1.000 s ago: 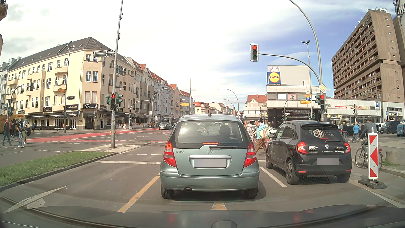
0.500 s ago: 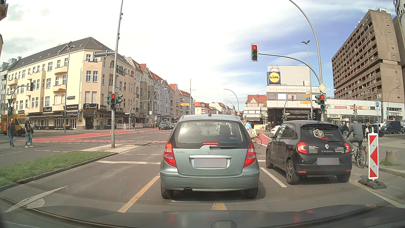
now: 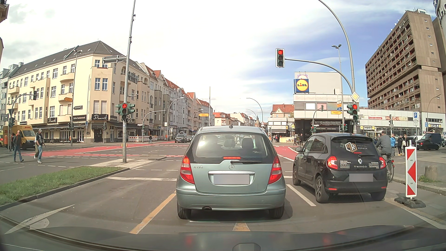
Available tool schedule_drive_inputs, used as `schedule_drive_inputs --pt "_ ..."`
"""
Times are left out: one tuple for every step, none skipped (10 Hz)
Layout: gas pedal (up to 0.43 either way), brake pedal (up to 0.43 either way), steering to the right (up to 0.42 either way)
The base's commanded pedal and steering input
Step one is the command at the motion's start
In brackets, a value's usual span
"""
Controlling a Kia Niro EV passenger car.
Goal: Follow the waypoints while adhering to traffic rules and regulations
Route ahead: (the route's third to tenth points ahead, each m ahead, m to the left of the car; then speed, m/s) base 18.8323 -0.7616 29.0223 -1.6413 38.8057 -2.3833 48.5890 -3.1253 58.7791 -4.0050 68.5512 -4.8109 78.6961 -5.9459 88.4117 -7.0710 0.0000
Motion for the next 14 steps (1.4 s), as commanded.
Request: schedule_drive_inputs --pt "0.0 0.396 -0.002" --pt "0.0 0.396 -0.003" --pt "0.0 0.396 -0.003" --pt "0.0 0.396 -0.002" --pt "0.0 0.396 -0.003" --pt "0.0 0.396 -0.003" --pt "0.0 0.396 -0.002" --pt "0.0 0.396 -0.002" --pt "0.0 0.396 -0.002" --pt "0.0 0.396 -0.002" --pt "0.0 0.396 -0.002" --pt "0.0 0.396 -0.002" --pt "0.0 0.396 -0.003" --pt "0.0 0.396 -0.002"
